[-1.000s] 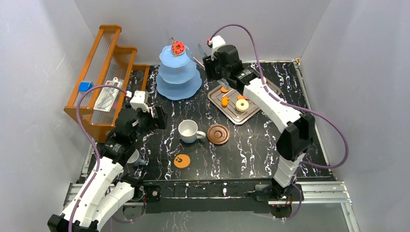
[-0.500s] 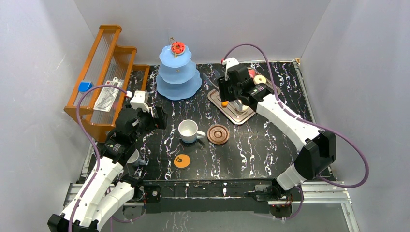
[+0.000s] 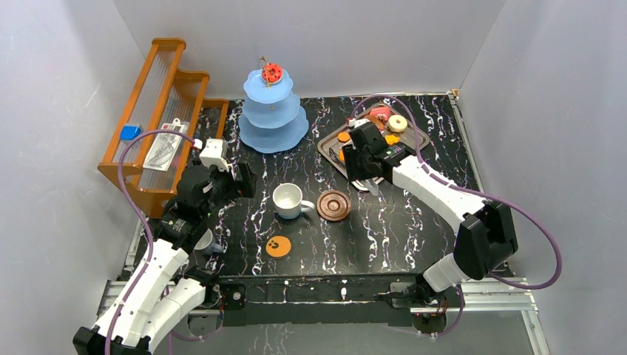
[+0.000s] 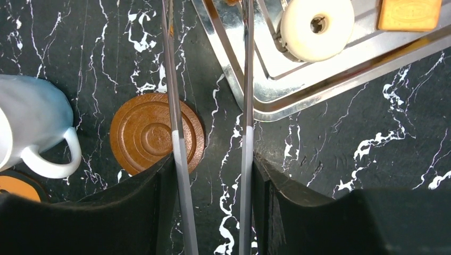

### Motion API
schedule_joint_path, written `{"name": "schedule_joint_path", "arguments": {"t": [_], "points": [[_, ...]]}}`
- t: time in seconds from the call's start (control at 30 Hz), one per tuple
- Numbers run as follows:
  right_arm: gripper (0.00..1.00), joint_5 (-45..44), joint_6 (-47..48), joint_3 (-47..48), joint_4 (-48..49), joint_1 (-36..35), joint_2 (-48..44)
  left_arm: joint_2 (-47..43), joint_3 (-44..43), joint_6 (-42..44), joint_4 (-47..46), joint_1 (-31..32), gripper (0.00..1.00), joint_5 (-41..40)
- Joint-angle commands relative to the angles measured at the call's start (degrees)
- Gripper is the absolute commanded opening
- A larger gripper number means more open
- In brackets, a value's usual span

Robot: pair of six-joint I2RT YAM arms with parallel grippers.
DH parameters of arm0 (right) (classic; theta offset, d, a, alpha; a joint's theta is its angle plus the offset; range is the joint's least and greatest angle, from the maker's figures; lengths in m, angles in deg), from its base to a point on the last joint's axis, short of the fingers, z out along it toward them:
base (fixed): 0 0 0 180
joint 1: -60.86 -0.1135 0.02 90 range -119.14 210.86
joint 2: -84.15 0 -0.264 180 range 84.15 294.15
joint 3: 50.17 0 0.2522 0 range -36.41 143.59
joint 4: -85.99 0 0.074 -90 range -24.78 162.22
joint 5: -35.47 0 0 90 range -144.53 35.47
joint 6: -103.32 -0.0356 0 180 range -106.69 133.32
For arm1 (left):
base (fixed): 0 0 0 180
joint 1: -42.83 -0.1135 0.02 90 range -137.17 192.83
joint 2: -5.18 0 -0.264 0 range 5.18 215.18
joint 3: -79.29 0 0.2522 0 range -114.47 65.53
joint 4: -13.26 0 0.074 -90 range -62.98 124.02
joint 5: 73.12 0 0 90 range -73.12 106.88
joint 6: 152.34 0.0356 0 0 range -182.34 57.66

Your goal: Serve the afternoon tea

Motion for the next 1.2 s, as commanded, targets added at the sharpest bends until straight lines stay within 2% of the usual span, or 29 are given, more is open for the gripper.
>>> {"name": "schedule_joint_path", "arguments": {"t": [0.0,0.53,0.8,1.17], "points": [[0.56,-1.47,-2.62,-0.06,3.14,1.46,-1.29,-0.33,-0.18,0.35,-1.03,0.28,0.98,0.48],[0.56,3.42,-4.72,-2.16,9.18,4.31,3.47,-0.17,-0.12,0.4,-1.14,0.28,0.98,0.61],[0.55,0.84,-4.6,0.69,6.11,4.38,7.91,0.55,-0.27,0.45,-1.07,0.28,0.98,0.74],[0.4,1.07,-2.83,1.22,5.78,4.33,6.71,-1.18,-0.06,0.73,-1.09,0.28,0.98,0.11]]}}
